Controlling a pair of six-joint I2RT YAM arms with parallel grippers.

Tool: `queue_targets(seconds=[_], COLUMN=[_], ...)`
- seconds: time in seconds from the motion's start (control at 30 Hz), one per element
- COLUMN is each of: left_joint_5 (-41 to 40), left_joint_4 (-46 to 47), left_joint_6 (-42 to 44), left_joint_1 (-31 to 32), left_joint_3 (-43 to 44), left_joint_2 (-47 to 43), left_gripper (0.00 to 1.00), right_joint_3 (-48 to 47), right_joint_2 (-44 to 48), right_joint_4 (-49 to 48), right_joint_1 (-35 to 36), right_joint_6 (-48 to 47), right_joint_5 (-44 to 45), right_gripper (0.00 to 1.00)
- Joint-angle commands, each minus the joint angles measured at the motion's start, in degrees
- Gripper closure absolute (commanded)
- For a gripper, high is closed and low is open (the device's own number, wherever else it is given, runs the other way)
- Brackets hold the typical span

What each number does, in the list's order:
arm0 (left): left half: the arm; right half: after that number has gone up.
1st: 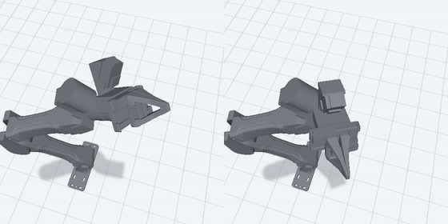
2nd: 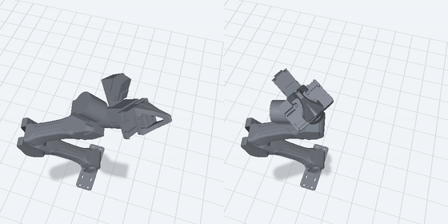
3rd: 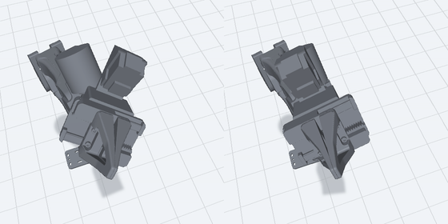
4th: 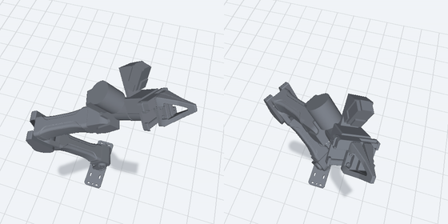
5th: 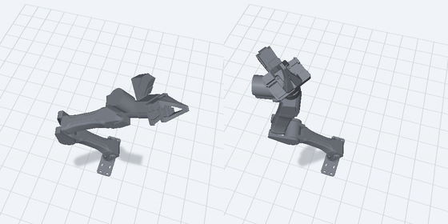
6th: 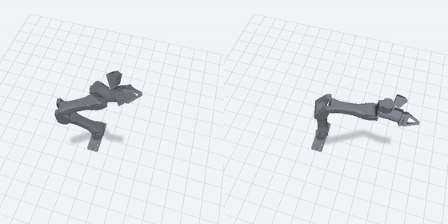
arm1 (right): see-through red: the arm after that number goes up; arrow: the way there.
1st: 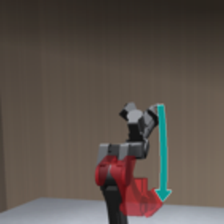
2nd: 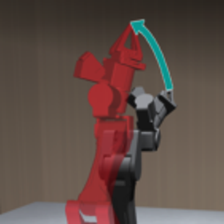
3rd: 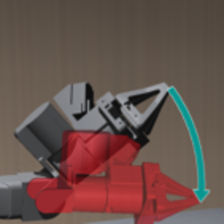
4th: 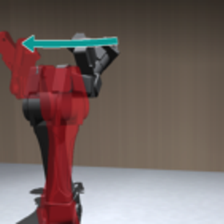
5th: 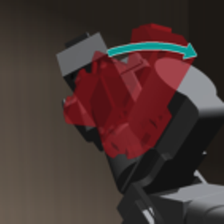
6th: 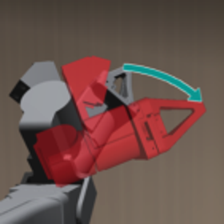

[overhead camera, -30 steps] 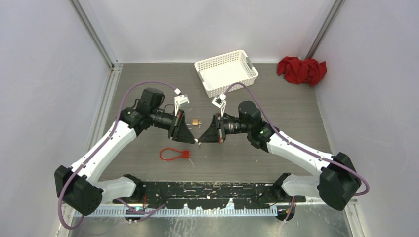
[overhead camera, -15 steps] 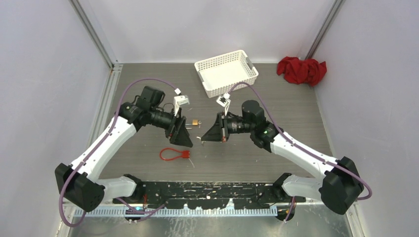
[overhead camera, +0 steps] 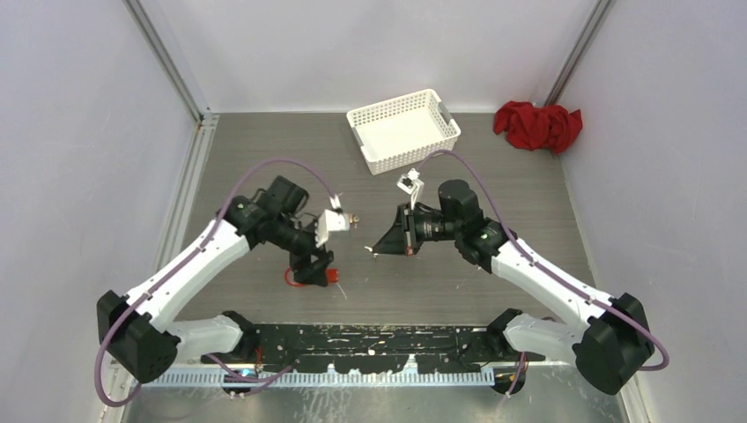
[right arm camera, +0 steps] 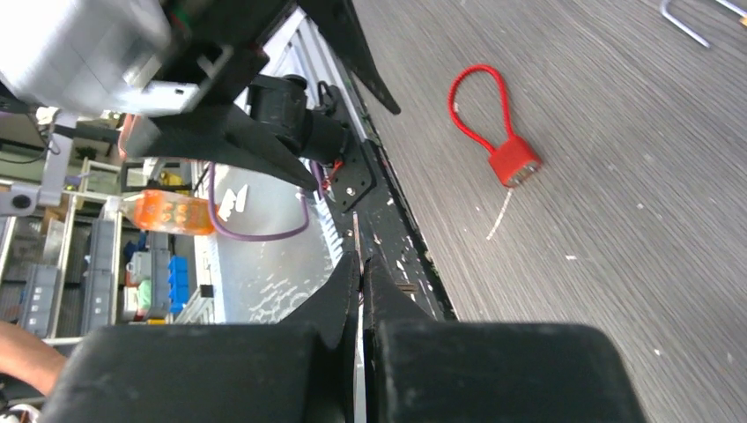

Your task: Unlock with the key

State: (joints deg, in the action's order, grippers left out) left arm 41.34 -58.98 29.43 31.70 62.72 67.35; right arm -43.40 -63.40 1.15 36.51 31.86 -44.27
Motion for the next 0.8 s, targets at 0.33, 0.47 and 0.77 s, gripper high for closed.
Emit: queue_targets(seconds=[0.33, 0.47, 0.77], left_joint_5=[-20.9, -22.3, -21.8], left_joint_4=[11.3, 16.0, 22.3], left_joint_6=[10.9, 11.9, 13.2], left_joint_1=[8.3, 9.6, 11.2], left_joint_3=[-9.3, -10.6, -14.1], left_joint_2=[11.4, 13.9, 17.6], left_gripper=[0.16, 0.17, 0.29], right_joint_3=[-0.5, -0.8, -3.2], right_joint_2=[7.3, 8.4, 9.5], right_joint_4=[19.1, 20.9, 24.7], right_joint_1=[-5.6, -6.3, -6.6], right_joint_6=[-8.2, -8.0, -8.4], right_joint_5=[5.5, 6.3, 7.2], right_gripper=[0.99, 0.99, 0.99])
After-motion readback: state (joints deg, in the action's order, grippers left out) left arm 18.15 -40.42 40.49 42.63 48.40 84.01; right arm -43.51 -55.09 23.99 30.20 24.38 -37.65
